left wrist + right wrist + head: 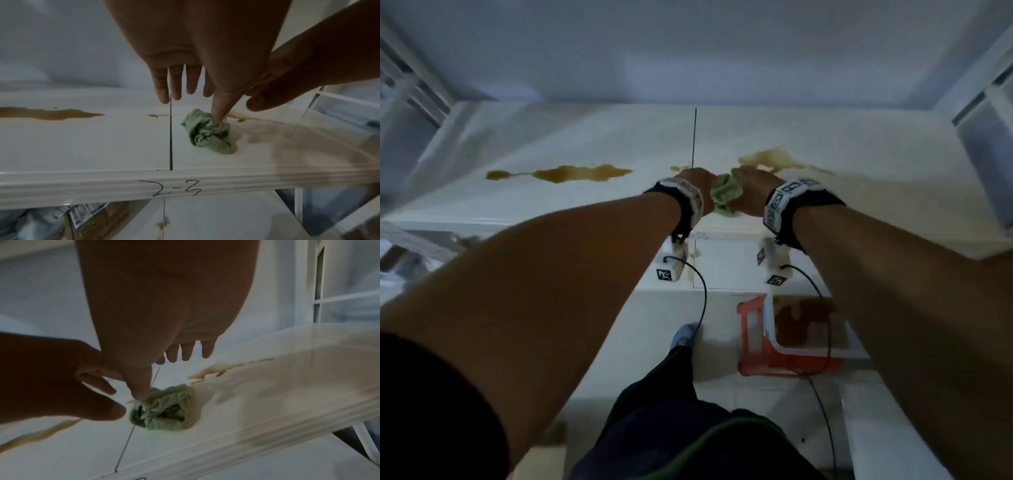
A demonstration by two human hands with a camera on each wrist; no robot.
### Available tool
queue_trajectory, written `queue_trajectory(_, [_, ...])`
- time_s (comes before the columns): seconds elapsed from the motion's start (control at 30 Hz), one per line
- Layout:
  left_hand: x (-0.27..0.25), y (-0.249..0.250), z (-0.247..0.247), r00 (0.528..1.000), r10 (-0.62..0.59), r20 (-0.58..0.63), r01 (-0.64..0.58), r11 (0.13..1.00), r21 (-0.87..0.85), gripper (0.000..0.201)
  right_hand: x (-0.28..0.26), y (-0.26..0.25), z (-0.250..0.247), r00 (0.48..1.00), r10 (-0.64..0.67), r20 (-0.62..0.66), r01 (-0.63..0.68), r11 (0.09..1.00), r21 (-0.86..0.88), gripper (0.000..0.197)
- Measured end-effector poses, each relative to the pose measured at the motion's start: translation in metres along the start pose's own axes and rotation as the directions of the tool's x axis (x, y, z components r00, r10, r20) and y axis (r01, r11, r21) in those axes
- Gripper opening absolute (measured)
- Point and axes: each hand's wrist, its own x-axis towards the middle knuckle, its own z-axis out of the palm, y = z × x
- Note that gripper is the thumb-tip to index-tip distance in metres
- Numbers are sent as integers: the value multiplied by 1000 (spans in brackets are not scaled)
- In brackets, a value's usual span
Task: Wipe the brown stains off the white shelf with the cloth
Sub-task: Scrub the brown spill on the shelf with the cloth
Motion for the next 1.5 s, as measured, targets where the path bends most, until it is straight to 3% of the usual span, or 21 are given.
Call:
queue_trajectory(0.07, [1,1,-6,997,-14,72,15,1000,-5,46,22,-6,12,1000,-7,-26,7,1000,-18,28])
queue_trajectory(0.1, [3,1,-6,995,-29,92,38,994,-98,44,36,-5,23,1000,13,-13,-14,1000,-23,21])
queue_trajectory(0.2, [10,-1,-5,997,21,80,-5,981,-195,44,81,-5,67,992,104,73,-104,994,8,34])
queue_trajectory(0.33, [34,3,0,996,10,91,10,976,-218,39,76,-23,65,974,178,140,-172,984,-52,38])
queue_trajectory(0.47, [55,4,6,989,121,83,-113,989,-99,35,74,-20,53,976,208,61,-210,978,15,31])
queue_trajectory(0.57, [59,11,11,992,106,60,-94,978,-186,33,73,-11,52,977,214,-8,-214,977,24,37])
queue_trajectory(0.67, [70,19,19,988,152,29,-144,972,-187,27,64,2,52,974,218,-64,-221,974,-40,29])
queue_trajectory(0.8, [84,43,15,972,234,38,-228,967,-115,28,51,24,53,973,221,-74,-229,965,-131,48])
queue_trajectory(1.0, [98,114,5,895,430,118,-428,903,-45,24,22,80,48,918,382,-110,-391,917,-79,35])
queue_trajectory(1.13, [99,169,5,886,447,120,-437,894,-103,25,-5,126,39,873,469,-132,-475,880,-18,27])
queue_trajectory(1.3, [105,224,5,878,471,84,-437,860,-262,29,-26,175,30,784,615,-86,-591,782,198,27])
queue_trajectory(1.5, [114,259,3,875,478,79,-429,840,-333,34,-29,213,36,753,653,-79,-606,736,303,30])
